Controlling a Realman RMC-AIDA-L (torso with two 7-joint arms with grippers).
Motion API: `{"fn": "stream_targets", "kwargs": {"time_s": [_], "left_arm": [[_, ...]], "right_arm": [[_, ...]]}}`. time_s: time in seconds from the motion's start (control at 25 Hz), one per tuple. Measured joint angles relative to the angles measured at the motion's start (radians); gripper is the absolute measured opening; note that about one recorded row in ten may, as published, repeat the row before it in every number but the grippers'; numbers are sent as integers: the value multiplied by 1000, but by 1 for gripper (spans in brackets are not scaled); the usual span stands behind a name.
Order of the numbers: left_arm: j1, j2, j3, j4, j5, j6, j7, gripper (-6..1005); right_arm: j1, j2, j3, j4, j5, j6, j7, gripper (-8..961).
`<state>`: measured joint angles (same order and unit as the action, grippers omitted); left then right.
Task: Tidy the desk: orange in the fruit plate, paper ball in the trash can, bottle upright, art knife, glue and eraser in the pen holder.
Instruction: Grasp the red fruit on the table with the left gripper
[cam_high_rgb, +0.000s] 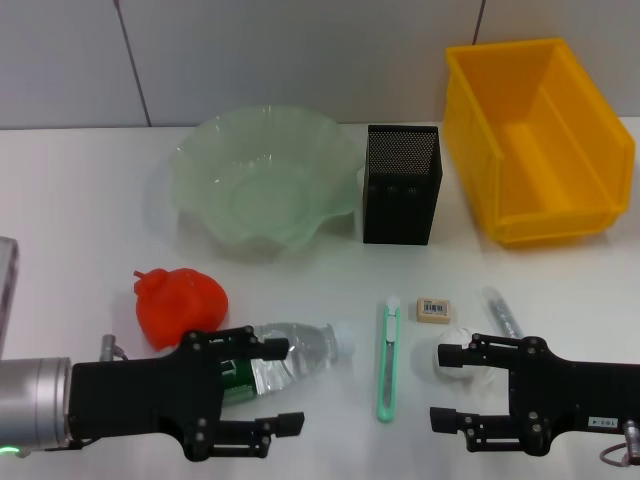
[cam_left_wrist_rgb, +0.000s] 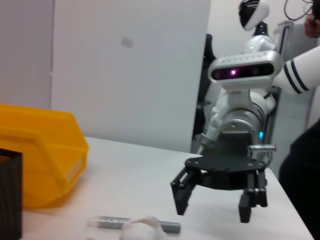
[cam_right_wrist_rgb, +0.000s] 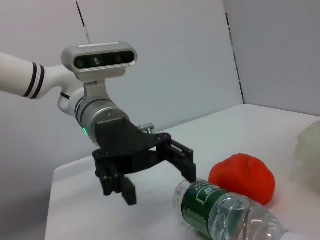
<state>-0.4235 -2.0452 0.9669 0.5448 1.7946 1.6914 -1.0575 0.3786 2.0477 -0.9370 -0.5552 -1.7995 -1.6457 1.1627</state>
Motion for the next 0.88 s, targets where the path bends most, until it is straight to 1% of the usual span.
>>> {"fn": "stream_targets", "kwargs": {"time_s": [0.12, 0.24, 0.88], "left_arm": [[12, -2, -32, 0, -1, 2, 17, 784], [20, -3, -41, 0, -1, 1, 24, 784], [23, -6, -42, 0, 1, -9, 24, 785]], "right_arm": [[-1, 0, 1, 0, 0, 4, 0, 766], [-3, 0, 1, 0, -1, 5, 0, 765], [-6, 0, 3, 0, 0, 6, 0, 764]]}}
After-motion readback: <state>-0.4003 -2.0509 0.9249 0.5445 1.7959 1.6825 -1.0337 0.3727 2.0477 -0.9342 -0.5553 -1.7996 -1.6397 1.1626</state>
